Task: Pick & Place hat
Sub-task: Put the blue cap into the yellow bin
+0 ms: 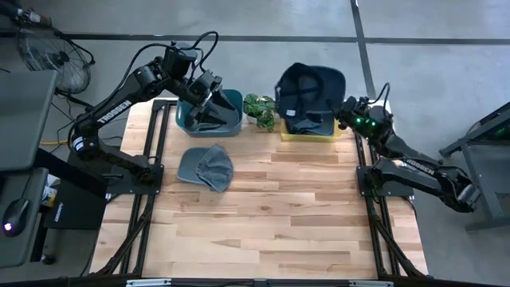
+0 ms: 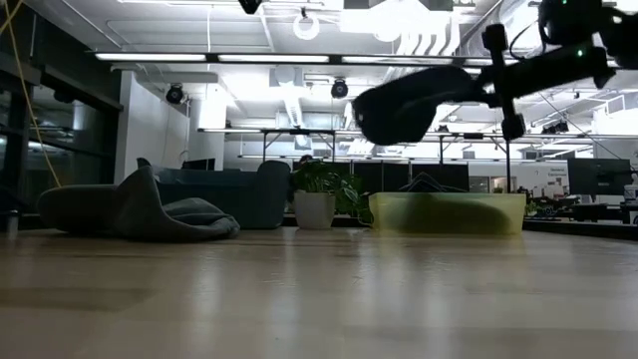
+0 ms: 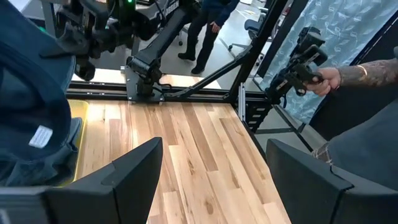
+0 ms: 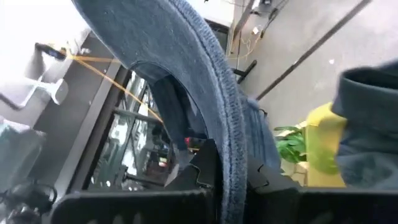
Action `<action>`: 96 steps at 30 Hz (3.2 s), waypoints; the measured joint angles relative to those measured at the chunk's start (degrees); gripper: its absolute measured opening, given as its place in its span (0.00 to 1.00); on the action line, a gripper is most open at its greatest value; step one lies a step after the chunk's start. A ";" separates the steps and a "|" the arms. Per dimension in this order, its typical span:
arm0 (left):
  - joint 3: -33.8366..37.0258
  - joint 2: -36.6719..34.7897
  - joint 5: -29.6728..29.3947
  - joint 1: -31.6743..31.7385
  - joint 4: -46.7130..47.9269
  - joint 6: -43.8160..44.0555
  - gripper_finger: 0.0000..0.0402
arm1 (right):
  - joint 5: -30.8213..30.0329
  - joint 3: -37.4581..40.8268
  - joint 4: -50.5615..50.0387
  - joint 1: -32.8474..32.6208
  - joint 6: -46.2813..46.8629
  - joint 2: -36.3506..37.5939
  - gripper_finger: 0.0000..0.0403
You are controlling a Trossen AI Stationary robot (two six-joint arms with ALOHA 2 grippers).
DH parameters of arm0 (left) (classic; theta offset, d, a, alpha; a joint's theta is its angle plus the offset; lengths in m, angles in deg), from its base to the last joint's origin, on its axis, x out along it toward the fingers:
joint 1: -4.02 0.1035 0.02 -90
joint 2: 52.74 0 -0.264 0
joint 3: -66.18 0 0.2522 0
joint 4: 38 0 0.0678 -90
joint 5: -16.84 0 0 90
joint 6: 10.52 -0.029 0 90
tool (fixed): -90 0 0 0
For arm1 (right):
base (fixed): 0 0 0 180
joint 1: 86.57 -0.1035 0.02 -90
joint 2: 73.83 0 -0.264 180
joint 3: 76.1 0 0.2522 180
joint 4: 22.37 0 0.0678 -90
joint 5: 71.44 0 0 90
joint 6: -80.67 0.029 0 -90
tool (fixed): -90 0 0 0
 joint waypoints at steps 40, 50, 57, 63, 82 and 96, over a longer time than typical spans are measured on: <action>-0.04 0.02 -6.91 -0.01 -3.32 3.65 0.71 | -7.54 7.20 -10.40 0.90 9.11 -16.36 0.03; -0.07 0.02 -8.00 -0.01 -3.23 4.95 0.71 | -9.32 7.23 -9.67 0.92 2.84 -16.54 0.03; -0.07 0.02 -8.02 -0.01 -3.23 5.55 0.71 | -7.75 7.36 -7.91 0.96 0.35 -16.58 0.19; -0.07 0.02 -8.07 -0.01 -3.21 6.06 0.71 | -5.95 7.38 -7.65 0.96 -0.88 -16.58 0.25; -0.07 0.02 -8.15 -0.01 -3.02 6.47 0.71 | -4.75 7.35 -10.56 0.94 -5.01 -12.51 0.26; -0.07 0.03 -8.04 -0.01 -3.02 7.14 0.71 | -5.43 7.29 -18.66 0.94 -3.71 -8.55 0.26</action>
